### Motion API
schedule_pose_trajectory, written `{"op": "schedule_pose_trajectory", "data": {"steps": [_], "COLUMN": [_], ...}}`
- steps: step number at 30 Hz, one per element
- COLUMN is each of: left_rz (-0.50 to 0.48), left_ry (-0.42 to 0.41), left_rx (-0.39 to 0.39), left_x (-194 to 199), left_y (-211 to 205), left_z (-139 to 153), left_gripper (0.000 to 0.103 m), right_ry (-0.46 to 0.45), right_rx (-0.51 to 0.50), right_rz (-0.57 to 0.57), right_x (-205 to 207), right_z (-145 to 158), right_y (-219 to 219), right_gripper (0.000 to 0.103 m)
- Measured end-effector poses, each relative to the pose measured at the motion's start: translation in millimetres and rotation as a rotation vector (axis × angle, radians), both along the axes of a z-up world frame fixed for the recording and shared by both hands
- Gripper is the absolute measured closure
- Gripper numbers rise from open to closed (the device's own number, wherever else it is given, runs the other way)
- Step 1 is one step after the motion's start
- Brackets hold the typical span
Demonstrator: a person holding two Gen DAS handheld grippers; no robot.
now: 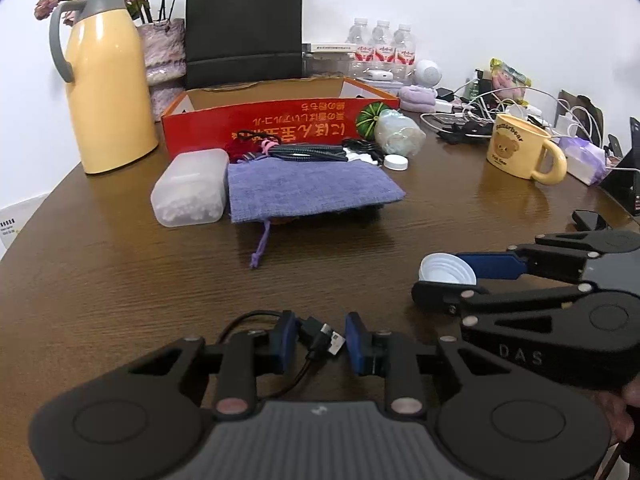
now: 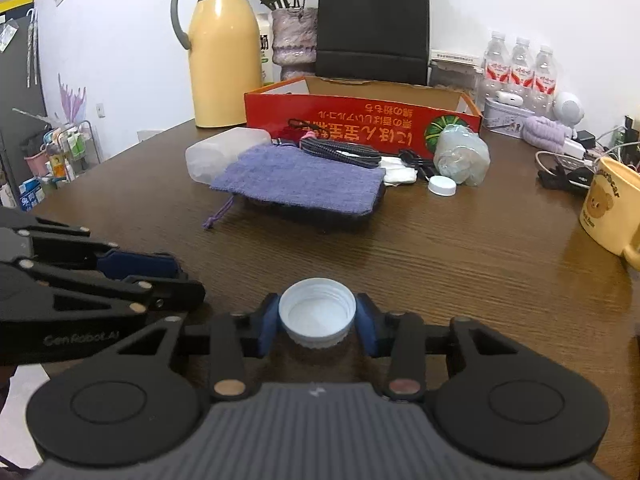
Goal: Organize objects
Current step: 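Carry cap and cable over the box and open both tools to drop them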
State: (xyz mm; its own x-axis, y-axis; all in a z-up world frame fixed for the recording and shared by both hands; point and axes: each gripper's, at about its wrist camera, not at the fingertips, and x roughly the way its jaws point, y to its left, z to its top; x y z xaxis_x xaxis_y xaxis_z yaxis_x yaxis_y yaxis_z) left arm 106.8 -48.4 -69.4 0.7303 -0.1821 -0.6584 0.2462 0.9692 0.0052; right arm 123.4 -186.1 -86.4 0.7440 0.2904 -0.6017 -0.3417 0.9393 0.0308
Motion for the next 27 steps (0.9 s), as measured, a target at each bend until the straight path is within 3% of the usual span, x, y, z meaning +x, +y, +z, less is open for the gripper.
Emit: {"op": "schedule_pose_trajectory", "data": {"steps": [7,11,14,17,21,24,27], "left_rz": [-0.009,-0.030,-0.070,-0.096,-0.111,-0.078,-0.013], "left_ry": [-0.064,-0.113,-0.207,-0.287,-0.201,-0.158,-0.074], "left_rx": [-0.046,-0.105,-0.110,-0.043,-0.084,-0.016,0.056], "left_x": [-2,28,68,124,228,309,390], "left_y": [8,20,28,25,24,15,12], "left_z": [23,50,81,106,123,116,91], "left_gripper": [0.077,0.077,0.077,0.077,0.077,0.077,0.077], "right_ry": [-0.031,-0.072,-0.168,-0.219,-0.200,-0.094,0.037], "right_rx": [0.017,0.056,0.009,0.028,0.091,0.125,0.079], "right_rz": [-0.032,-0.039,-0.052,-0.058,-0.079,-0.110,-0.177], "right_x": [-4,16,47,104,208,299,389], "right_z": [12,33,57,86,113,109,82], "right_y": [-12,-23,-23,-26,-29,-31,-33], "right_gripper": [0.062,0.062,0.062,0.062,0.062,0.062,0.062]}}
